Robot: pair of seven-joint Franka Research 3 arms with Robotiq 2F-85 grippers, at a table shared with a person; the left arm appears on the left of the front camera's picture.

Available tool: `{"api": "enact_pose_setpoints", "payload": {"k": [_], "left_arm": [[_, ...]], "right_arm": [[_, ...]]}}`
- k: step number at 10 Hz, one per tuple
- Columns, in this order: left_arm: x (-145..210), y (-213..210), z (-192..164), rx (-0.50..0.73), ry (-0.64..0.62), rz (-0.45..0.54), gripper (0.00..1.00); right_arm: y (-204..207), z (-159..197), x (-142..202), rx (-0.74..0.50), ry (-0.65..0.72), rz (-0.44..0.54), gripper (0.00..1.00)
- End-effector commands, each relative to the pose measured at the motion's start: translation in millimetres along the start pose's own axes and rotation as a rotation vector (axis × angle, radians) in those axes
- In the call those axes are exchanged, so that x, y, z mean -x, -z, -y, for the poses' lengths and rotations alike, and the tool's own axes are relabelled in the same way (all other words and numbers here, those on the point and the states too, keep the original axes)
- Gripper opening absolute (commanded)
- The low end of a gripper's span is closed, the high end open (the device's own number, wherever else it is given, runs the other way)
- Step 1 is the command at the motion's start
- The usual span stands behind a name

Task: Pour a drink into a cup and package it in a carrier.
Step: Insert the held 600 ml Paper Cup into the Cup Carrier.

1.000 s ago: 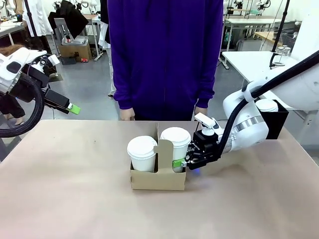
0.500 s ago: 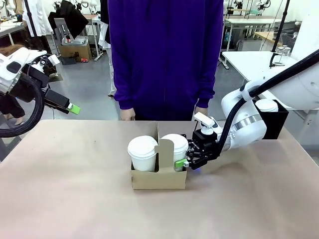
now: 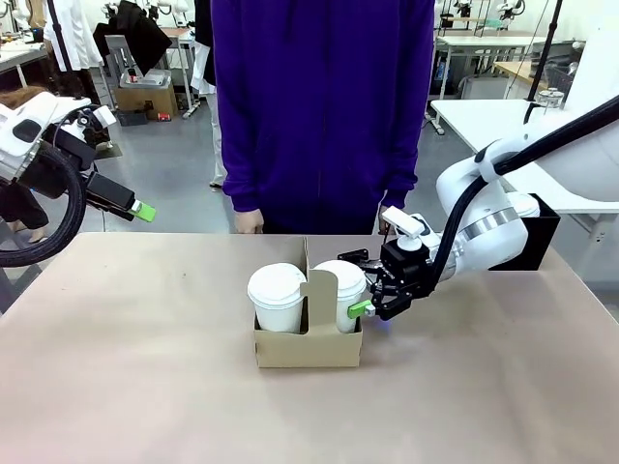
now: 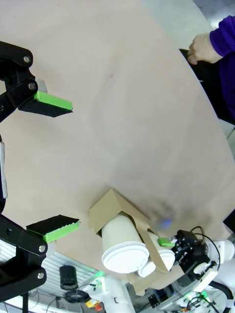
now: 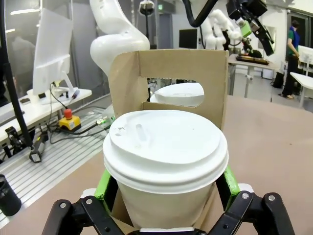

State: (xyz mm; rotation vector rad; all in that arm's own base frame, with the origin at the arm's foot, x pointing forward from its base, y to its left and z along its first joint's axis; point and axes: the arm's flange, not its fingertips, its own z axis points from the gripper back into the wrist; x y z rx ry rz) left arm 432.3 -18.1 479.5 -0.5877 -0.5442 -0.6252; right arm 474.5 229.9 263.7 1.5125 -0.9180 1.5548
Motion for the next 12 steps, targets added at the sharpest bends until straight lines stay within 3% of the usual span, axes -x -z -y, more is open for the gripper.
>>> {"api": "enact_pose_setpoints", "payload": {"k": [1, 4, 7, 10, 12], "left_arm": [[-1, -1, 1, 0.010, -0.006, 0.008, 1.00], [-1, -1, 1, 0.010, -0.006, 0.008, 1.00], [-1, -1, 1, 0.010, -0.006, 0.008, 1.00], [-1, -1, 1, 0.010, -0.006, 0.008, 1.00], [-1, -1, 1, 0.010, -0.006, 0.008, 1.00]], "right_arm": [[-10, -7, -10, 0.021, -0.031, -0.073, 1.00], [-22, -10, -23, 0.063, -0.028, -0.154, 1.00], [-46, -37, -57, 0.191, -0.004, -0.255, 1.00], [-80, -76, -107, 0.387, 0.123, -0.362, 1.00], [-110, -104, -138, 0.611, 0.226, -0.446, 1.00]]}}
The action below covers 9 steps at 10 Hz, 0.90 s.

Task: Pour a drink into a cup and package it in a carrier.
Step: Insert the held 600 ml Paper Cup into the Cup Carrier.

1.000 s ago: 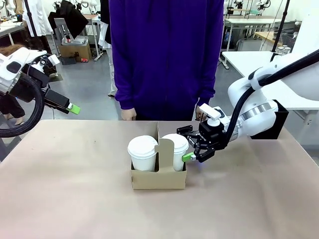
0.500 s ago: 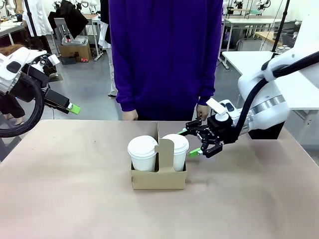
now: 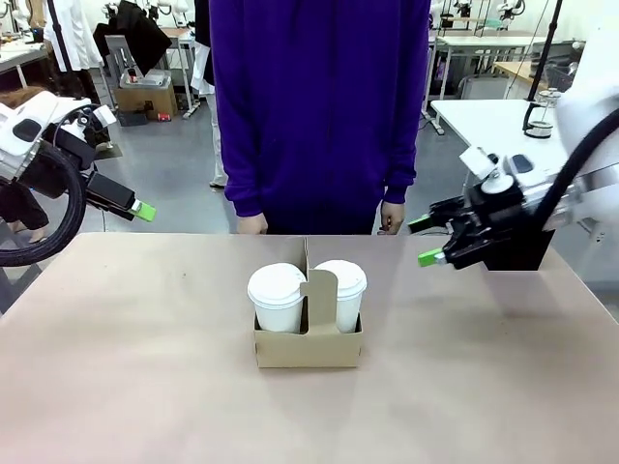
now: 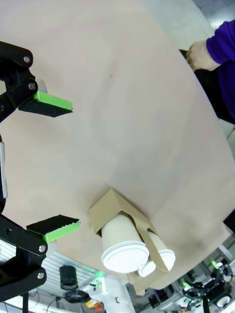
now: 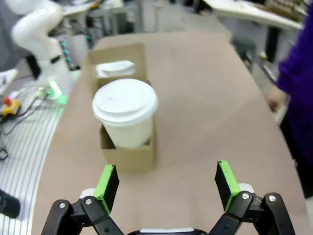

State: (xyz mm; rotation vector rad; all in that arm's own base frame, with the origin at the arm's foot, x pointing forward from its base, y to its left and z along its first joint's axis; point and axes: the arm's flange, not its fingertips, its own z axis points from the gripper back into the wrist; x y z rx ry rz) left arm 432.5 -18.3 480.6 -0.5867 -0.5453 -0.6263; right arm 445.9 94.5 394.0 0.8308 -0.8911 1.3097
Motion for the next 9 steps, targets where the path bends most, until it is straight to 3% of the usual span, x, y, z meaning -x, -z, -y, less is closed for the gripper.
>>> {"api": "enact_pose_setpoints", "payload": {"k": [1, 3, 6, 9], "left_arm": [[0, -1, 1, 0.010, -0.008, 0.008, 1.00], [0, -1, 1, 0.010, -0.008, 0.008, 1.00], [0, -1, 1, 0.010, -0.008, 0.008, 1.00], [0, -1, 1, 0.010, -0.008, 0.008, 1.00]], "right_arm": [[-35, -24, -13, 0.125, 0.147, -0.101, 1.00], [-80, -49, -14, 0.212, 0.299, -0.141, 1.00], [-130, -87, -2, 0.362, 0.404, -0.167, 1.00], [-133, -90, 10, 0.402, 0.435, -0.180, 1.00]]}}
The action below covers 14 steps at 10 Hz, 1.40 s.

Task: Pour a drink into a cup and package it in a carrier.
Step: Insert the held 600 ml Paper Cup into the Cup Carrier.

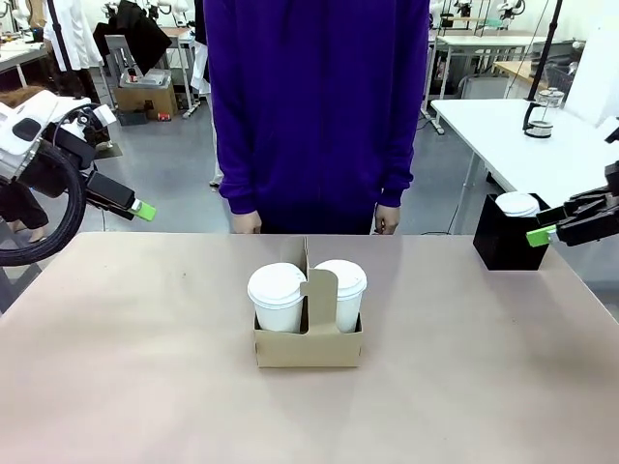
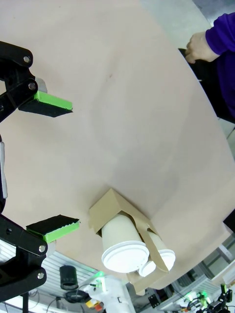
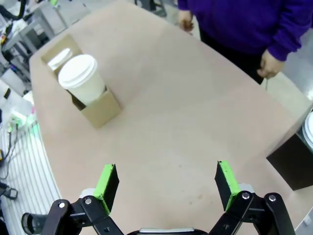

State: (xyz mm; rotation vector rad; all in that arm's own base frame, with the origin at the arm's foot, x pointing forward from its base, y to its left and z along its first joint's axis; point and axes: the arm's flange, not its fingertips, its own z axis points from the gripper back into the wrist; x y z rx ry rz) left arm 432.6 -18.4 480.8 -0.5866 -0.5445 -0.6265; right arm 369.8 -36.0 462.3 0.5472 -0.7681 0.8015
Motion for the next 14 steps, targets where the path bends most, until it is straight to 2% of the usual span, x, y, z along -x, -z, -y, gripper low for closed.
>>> {"api": "enact_pose_setpoints", "payload": {"k": [1, 14], "left_arm": [[-0.3, -0.7, 0.8, 0.010, -0.008, 0.009, 1.00], [-0.3, -0.7, 0.8, 0.010, -0.008, 0.009, 1.00]], "right_arm": [[2.5, -2.1, -1.4, -0.010, -0.008, -0.002, 1.00], [2.5, -2.1, -1.4, -0.010, -0.008, -0.002, 1.00]]}}
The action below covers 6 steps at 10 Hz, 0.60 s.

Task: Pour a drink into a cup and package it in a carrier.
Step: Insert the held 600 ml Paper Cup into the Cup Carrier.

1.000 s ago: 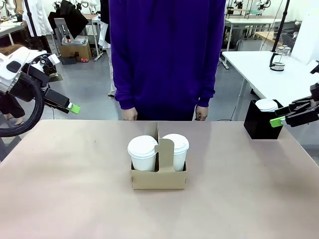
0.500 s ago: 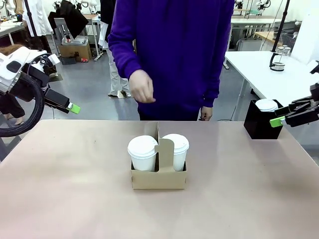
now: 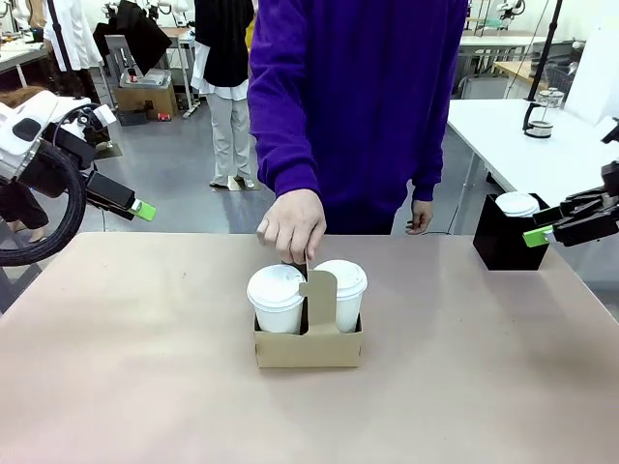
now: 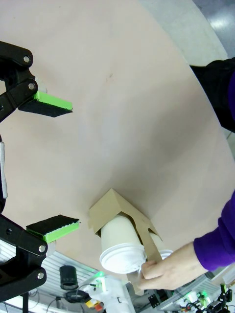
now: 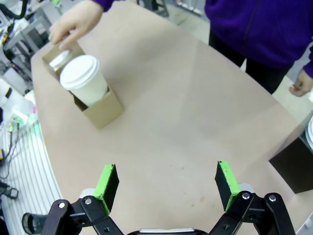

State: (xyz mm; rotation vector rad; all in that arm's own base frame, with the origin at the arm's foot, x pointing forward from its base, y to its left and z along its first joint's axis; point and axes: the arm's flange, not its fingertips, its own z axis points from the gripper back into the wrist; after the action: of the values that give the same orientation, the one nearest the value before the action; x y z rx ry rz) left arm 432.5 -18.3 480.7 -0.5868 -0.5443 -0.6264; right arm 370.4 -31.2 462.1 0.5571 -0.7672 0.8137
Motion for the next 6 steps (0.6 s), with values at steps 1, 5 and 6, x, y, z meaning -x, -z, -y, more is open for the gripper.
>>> {"api": "enact_pose_setpoints", "payload": {"k": [1, 5, 6], "left_arm": [[-0.3, -0.6, 0.8, 0.010, -0.008, 0.009, 1.00], [-0.3, -0.6, 0.8, 0.010, -0.008, 0.009, 1.00], [-0.3, -0.6, 0.8, 0.010, -0.008, 0.009, 1.00]], "right_arm": [[-1.2, 0.2, 0.8, 0.003, 0.000, -0.003, 1.00], [-1.2, 0.2, 0.8, 0.003, 0.000, -0.003, 1.00], [-1.2, 0.2, 0.8, 0.003, 0.000, -0.003, 1.00]]}}
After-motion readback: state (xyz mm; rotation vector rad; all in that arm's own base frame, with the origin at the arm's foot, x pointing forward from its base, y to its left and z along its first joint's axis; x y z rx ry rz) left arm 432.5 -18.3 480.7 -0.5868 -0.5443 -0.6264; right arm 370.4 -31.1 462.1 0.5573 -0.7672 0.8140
